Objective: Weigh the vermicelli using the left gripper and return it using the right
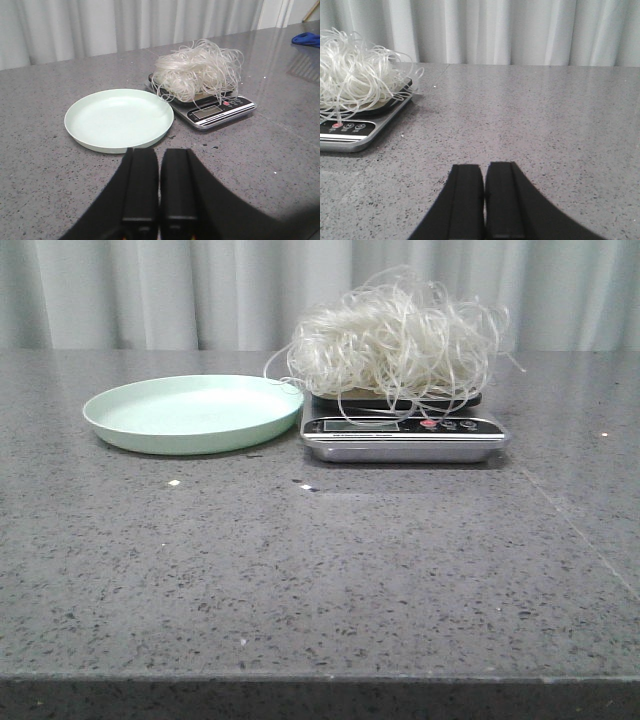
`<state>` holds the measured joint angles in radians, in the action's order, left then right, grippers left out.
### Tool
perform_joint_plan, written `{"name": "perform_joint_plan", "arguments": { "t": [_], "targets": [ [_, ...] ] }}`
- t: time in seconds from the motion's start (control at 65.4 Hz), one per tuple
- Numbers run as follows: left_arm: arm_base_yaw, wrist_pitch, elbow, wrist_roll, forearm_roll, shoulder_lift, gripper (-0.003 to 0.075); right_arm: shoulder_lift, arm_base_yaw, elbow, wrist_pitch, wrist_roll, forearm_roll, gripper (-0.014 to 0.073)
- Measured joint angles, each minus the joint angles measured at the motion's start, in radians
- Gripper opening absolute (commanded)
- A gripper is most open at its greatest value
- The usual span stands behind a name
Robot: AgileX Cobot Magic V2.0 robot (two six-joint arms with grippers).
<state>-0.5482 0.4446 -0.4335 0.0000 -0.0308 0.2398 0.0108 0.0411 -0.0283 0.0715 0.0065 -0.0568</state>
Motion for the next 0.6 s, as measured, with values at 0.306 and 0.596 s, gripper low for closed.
{"name": "perform_joint_plan", "arguments": {
  "t": [0.306,0.596],
  "targets": [
    [0.0,0.0,0.0,0.0,0.0,0.0,0.0127,0.0,0.0,0.0,-0.057,0.0,0.0,0.0188],
    [0.0,0.0,0.0,0.0,-0.002,0.0,0.0127,-0.057,0.0,0.186,-0.144,0.0,-0.095,0.0188]
  ]
}}
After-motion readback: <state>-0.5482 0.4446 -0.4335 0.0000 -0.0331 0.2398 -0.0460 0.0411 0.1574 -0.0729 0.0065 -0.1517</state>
